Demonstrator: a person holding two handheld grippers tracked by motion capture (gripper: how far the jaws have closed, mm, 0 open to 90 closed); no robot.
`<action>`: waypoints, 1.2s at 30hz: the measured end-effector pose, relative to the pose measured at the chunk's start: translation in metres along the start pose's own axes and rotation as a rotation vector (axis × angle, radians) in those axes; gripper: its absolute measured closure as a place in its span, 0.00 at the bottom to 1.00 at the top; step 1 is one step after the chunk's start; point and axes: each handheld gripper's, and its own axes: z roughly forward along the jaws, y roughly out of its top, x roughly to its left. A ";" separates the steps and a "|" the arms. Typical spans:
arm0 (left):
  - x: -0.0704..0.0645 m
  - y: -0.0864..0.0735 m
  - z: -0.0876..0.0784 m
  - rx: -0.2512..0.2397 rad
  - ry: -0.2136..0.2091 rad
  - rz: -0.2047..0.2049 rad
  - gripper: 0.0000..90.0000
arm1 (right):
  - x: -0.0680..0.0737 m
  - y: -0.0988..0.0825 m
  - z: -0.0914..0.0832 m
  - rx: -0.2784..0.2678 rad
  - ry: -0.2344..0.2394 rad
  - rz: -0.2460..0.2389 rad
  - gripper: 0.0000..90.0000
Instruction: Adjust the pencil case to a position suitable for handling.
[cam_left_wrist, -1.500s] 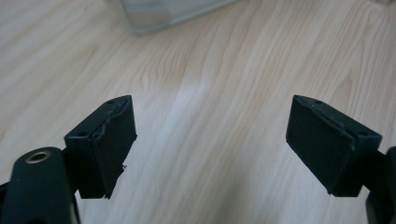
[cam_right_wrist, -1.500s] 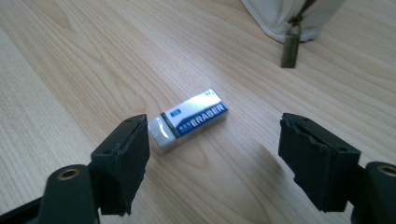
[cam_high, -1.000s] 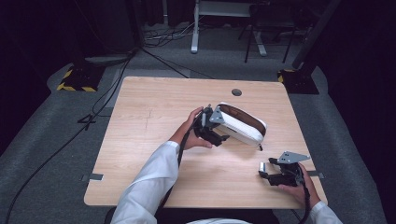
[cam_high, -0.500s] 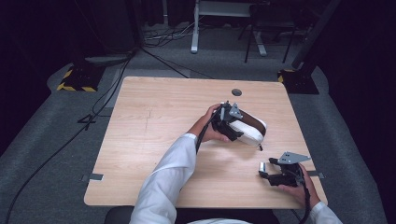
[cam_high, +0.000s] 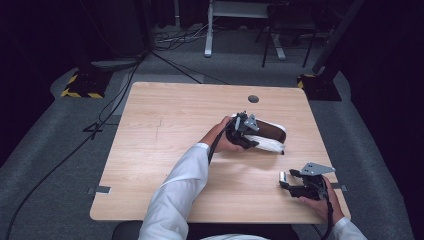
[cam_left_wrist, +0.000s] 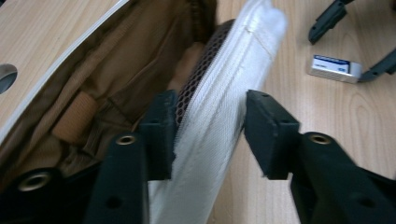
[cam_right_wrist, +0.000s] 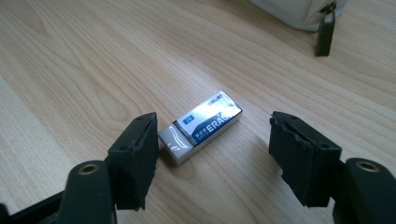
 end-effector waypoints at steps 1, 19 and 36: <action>0.000 0.000 0.000 -0.006 -0.012 0.005 0.72 | -0.001 0.000 0.000 0.002 0.002 -0.001 0.38; -0.019 -0.002 -0.030 0.002 -0.030 0.002 0.93 | -0.003 -0.001 -0.002 -0.003 0.004 -0.002 0.43; -0.059 -0.026 -0.068 -0.045 -0.012 0.022 0.90 | -0.010 -0.005 -0.008 -0.004 -0.026 -0.009 0.59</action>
